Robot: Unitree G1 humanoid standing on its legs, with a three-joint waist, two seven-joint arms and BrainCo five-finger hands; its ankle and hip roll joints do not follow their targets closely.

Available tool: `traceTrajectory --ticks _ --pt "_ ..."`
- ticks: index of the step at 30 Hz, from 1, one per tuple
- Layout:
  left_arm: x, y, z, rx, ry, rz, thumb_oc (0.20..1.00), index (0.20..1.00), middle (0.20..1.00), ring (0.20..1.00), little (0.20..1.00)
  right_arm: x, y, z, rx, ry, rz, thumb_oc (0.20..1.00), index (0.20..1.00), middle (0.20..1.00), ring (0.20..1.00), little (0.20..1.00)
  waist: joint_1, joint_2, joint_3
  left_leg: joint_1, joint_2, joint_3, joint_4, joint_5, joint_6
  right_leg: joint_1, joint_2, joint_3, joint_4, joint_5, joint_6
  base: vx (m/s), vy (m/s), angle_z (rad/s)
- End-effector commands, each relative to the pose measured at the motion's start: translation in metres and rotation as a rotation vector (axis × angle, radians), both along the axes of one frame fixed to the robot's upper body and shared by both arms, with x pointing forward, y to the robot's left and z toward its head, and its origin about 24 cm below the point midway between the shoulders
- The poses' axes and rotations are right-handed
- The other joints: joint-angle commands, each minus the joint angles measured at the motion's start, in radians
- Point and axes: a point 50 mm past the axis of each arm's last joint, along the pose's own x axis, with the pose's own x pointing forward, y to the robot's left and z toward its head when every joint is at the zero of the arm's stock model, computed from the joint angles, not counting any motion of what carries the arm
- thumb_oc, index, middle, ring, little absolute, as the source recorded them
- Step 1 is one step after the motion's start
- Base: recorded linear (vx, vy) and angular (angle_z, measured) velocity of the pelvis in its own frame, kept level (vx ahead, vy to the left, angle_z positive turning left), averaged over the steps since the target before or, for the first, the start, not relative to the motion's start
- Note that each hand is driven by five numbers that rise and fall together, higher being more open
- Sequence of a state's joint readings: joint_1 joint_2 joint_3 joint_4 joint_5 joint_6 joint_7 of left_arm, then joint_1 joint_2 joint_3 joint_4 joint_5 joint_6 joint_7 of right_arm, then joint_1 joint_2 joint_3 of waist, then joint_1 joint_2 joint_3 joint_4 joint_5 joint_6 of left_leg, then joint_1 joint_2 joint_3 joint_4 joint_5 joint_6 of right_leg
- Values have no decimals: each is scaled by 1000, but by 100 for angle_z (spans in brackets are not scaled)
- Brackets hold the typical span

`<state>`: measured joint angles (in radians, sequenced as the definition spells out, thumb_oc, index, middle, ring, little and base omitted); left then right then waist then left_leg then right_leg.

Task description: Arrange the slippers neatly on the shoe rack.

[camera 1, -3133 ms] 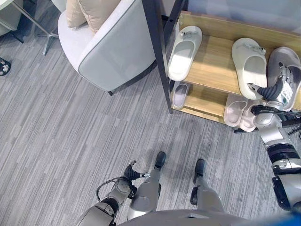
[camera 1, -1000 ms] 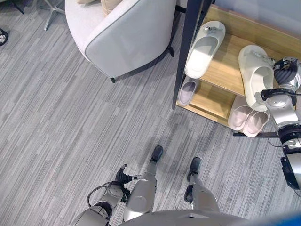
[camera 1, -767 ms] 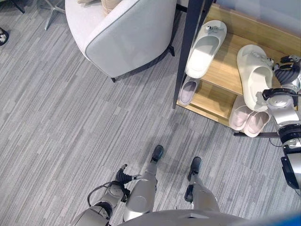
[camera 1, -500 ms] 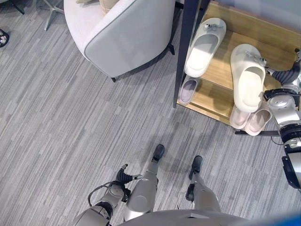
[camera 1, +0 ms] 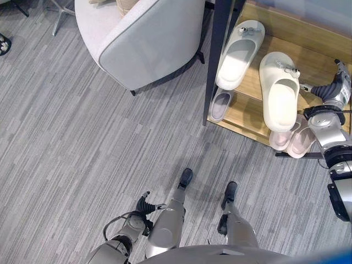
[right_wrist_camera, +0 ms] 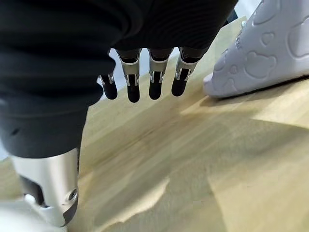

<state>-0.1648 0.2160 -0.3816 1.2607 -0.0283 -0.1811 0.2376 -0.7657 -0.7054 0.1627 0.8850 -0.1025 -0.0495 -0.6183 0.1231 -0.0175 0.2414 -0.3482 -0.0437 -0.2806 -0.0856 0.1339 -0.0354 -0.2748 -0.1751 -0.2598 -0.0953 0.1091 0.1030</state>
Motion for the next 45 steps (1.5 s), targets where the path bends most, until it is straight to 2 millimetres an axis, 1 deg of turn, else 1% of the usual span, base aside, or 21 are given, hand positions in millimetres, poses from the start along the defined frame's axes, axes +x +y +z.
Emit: traceTrajectory --ticks 1,4,5,7,9,12,13,15,19,21,25,28,31,32,37,40,43,45 --pt "-14 -2 -8 6 75 31 1000 1000 1000 1000 1000 -9 -2 7 -31 -105 -52 1000 1000 1000 1000 1000 0 -26 -21 -12 1 49 -2 -65 -43 70 -74 9 8 -26 88 0 0 0" --pt "-16 -2 -9 10 80 28 1000 1000 1000 1000 1000 -13 -1 4 -29 -128 -65 1000 1000 1000 1000 1000 -2 -26 -27 -4 2 49 -2 -69 -41 77 -74 11 8 -29 87 10 -6 -2" --pt "-19 -3 -10 12 90 31 1000 1000 1000 1000 1000 -19 5 -5 -15 -145 -43 1000 1000 1000 1000 1000 -9 -27 -36 10 5 53 -2 -76 -39 89 -75 11 8 -33 86 0 0 0" --pt "-21 -3 -11 13 97 31 1000 1000 1000 1000 1000 -21 8 -9 -8 -146 -29 1000 1000 1000 1000 1000 -11 -28 -39 15 6 54 -2 -77 -39 94 -76 10 8 -35 85 0 0 0" --pt "-26 1 -12 18 115 44 1000 1000 1000 1000 1000 -26 15 -24 26 -118 18 1000 1000 1000 1000 1000 -17 -33 -47 31 8 59 -2 -82 -37 108 -75 12 8 -37 83 0 0 0" --pt "-30 5 -13 23 128 58 1000 1000 1000 1000 1000 -29 23 -34 36 -95 62 1000 1000 1000 1000 1000 -21 -37 -51 41 11 63 -2 -85 -35 116 -74 14 8 -40 81 -3 2 -4" --pt "-33 7 -14 25 136 65 1000 1000 1000 1000 1000 -30 31 -40 39 -77 105 1000 1000 1000 1000 1000 -25 -39 -54 47 13 65 -2 -87 -34 119 -74 18 8 -40 80 -5 9 -11" --pt "-33 9 -14 27 139 62 1000 1000 1000 1000 1000 -30 33 -48 47 -42 116 1000 1000 1000 1000 1000 -26 -41 -56 50 13 69 -2 -87 -33 119 -73 23 8 -40 79 -7 12 -12" --pt "-34 8 -14 22 144 57 1000 1000 1000 1000 1000 -23 38 -45 62 -45 146 1000 1000 1000 1000 1000 -24 -44 -56 49 14 77 -2 -86 -33 113 -72 30 8 -35 78 -2 4 -2" --pt "-35 8 -14 22 147 54 1000 1000 1000 1000 1000 -18 42 -36 74 -77 165 1000 1000 1000 1000 1000 -20 -46 -55 46 14 79 -2 -84 -33 109 -73 29 8 -32 78 0 0 0" --pt "-35 8 -14 25 147 54 1000 1000 1000 1000 1000 -10 45 -29 77 -76 184 1000 1000 1000 1000 1000 -12 -51 -51 44 12 73 -2 -82 -33 109 -73 26 8 -31 78 4 1 1" --pt "-35 10 -14 28 148 62 1000 1000 1000 1000 1000 -5 47 -29 101 -55 208 1000 1000 1000 1000 1000 -5 -55 -46 39 12 72 -2 -79 -35 106 -73 21 8 -28 79 0 0 0" --pt "-35 10 -14 21 147 67 1000 1000 1000 1000 1000 -2 51 -34 116 -18 231 1000 1000 1000 1000 1000 -3 -60 -43 36 12 69 -2 -78 -35 106 -73 17 8 -28 79 0 0 0" --pt "-34 9 -14 18 144 69 1000 1000 1000 1000 1000 -2 51 -38 123 -1 231 1000 1000 1000 1000 1000 -3 -60 -43 36 12 69 -2 -79 -35 107 -73 16 8 -28 79 32 3 1" --pt "-34 10 -14 13 144 78 1000 1000 1000 1000 1000 1 49 -42 129 38 228 1000 1000 1000 1000 1000 2 -62 -34 30 12 69 -2 -77 -35 103 -73 17 8 -26 79 0 0 0" --pt "-32 11 -13 17 135 80 1000 1000 1000 1000 1000 7 44 -32 136 27 198 1000 1000 1000 1000 1000 11 -61 -33 24 11 71 -2 -75 -37 97 -73 17 8 -25 79 2 6 1" --pt "-32 11 -13 18 135 81 1000 1000 1000 1000 1000 9 41 -33 145 40 186 1000 1000 1000 1000 1000 14 -60 -35 22 11 70 -2 -74 -37 97 -73 16 8 -24 80 10 15 4" --pt "-33 11 -13 21 138 78 1000 1000 1000 1000 1000 11 38 -29 152 37 173 1000 1000 1000 1000 1000 18 -61 -38 20 10 65 -2 -74 -37 94 -74 12 8 -24 81 14 22 3"
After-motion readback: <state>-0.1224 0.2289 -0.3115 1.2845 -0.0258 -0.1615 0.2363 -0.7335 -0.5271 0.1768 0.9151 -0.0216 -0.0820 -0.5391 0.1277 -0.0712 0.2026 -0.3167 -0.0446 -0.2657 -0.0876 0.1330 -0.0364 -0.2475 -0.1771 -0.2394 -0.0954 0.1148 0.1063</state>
